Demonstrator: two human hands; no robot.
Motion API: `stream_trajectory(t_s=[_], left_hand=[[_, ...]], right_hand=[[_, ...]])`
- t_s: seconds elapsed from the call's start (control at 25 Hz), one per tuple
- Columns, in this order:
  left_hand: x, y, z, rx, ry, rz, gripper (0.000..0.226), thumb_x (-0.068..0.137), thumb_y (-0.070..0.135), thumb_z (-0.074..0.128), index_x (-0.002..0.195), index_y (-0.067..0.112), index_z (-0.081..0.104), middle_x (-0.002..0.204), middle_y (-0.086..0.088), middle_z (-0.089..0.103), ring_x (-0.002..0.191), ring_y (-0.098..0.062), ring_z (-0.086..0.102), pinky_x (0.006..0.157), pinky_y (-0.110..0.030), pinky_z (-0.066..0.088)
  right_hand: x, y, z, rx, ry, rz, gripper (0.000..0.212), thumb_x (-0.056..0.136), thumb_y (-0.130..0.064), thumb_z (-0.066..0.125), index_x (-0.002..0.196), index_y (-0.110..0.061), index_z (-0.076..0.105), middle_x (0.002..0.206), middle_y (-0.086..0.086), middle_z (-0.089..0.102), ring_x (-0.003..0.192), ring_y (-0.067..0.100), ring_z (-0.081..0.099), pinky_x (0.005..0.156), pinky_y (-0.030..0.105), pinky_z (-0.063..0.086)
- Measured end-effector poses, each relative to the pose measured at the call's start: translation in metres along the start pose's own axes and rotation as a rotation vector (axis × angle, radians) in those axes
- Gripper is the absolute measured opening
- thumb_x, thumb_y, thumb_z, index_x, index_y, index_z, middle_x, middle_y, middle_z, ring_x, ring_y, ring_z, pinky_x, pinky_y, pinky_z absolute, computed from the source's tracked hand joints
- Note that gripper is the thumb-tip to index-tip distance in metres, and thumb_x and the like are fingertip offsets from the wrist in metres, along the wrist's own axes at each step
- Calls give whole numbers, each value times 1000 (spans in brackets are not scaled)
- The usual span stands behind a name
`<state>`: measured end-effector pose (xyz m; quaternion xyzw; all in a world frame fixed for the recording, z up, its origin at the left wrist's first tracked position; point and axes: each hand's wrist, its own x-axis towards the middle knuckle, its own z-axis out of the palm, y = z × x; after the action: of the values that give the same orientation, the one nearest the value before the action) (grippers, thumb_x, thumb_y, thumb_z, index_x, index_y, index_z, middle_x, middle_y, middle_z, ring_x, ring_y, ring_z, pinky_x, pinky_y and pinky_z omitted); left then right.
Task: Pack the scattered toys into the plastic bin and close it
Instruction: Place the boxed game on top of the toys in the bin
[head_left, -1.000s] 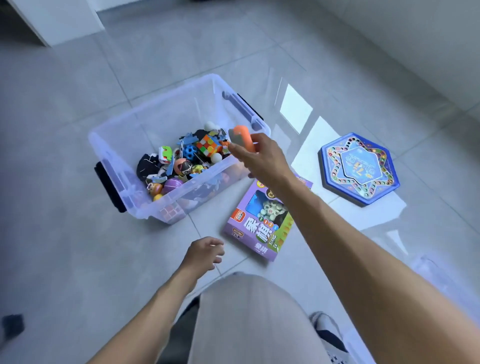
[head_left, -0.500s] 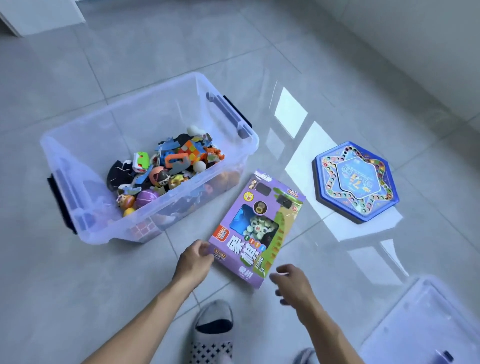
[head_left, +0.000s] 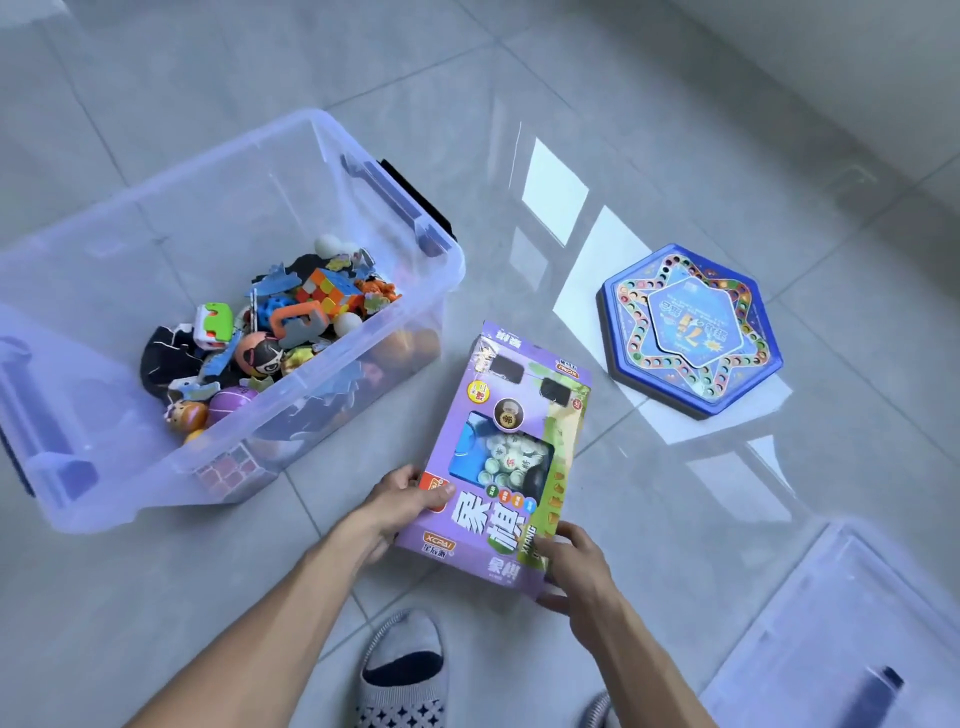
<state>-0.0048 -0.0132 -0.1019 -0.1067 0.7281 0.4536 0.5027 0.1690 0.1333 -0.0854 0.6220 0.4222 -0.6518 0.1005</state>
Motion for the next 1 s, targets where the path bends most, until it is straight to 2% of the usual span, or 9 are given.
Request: stream_trajectory(t_s=[0.12,0.24,0.4,0.48,0.6,0.68,0.76,0.88,1.0], left_hand=[[-19,13,13,-58,-27,96,25,81,16,76,96,8,58,100,-17,73,86,-33,71,81,-47,58],[-51,35,17,-83,-94,200,29,83,16,75,104,6,58,98,-13,74,79,-26,71,75,-41,58],[-91,65,8,-28,-223,305,44,70,29,78,107,11,62,101,-12,75,84,-25,71,74,-36,57],[-106,77,-3,27,-302,328,46,71,30,75,111,11,62,104,-12,75,88,-27,71,75,-35,56],[-119,88,-16,103,-396,331,45,75,29,73,115,12,60,107,-13,73,96,-32,70,76,-36,57],[-121,89,-24,123,-429,332,46,77,30,72,117,11,59,108,-15,73,96,-32,70,76,-37,57],[-117,86,-28,139,-437,329,42,81,28,72,118,12,58,108,-15,73,98,-33,70,78,-39,58],[-106,73,-29,179,-398,320,35,87,24,70,119,15,59,107,-11,74,96,-29,71,74,-36,59],[-91,52,-27,191,-312,270,62,64,44,84,116,18,62,104,-7,75,94,-26,72,79,-36,59]], right_hand=[[-15,-5,-16,16,-33,6,25,88,-11,61,112,-15,56,94,5,72,64,24,66,58,30,52],[-32,-31,-32,81,-37,-91,33,88,-17,64,118,-10,53,94,8,72,71,25,67,60,31,52],[-62,-107,-60,269,193,-503,65,78,-34,77,134,-25,44,130,5,57,105,23,61,77,36,50],[-85,-142,-82,115,253,-698,73,78,-36,80,140,-29,41,137,-2,49,118,18,54,85,30,44],[-100,-169,-104,-244,57,-756,55,78,-37,80,127,-30,56,123,0,63,101,13,64,74,24,51],[-100,-171,-108,-423,-45,-746,40,73,-40,83,109,-31,67,104,3,73,84,17,72,74,37,59],[-96,-168,-109,-407,-80,-751,36,72,-37,85,103,-26,69,98,4,75,84,22,74,78,43,60],[-94,-163,-106,-399,-164,-734,33,76,-30,83,103,-20,67,98,6,74,86,24,73,75,41,60],[-77,-140,-99,-392,-116,-711,32,77,-31,82,104,-22,67,96,4,74,84,24,73,74,42,59]])
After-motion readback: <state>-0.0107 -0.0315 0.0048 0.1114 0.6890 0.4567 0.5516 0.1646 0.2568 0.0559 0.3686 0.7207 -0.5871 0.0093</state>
